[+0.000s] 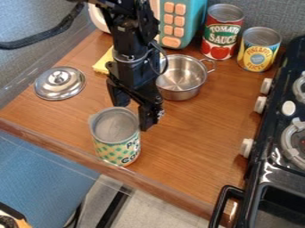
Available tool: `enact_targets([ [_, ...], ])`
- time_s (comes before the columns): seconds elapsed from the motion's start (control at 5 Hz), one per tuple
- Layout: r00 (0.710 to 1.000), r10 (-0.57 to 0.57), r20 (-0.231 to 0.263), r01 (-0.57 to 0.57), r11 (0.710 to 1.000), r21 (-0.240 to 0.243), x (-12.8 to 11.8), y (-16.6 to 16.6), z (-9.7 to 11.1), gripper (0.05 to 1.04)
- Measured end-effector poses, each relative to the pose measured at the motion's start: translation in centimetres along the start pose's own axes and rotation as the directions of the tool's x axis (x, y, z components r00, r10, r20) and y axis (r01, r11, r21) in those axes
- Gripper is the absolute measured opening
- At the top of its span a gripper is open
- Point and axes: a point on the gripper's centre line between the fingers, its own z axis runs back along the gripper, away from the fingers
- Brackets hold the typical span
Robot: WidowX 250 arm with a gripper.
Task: Move the yellow and green can to the front edge of the table
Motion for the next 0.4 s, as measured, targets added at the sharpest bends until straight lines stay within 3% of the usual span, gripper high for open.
enact_targets([
  [0.2, 0.995, 0.021, 0.1, -0.02, 1.0, -0.011, 1.6, 0.1, 3.0, 1.001],
  [0.4, 0.991, 0.061, 0.117, -0.059, 0.998, -0.017, 2.2, 0.4, 4.3, 1.001],
])
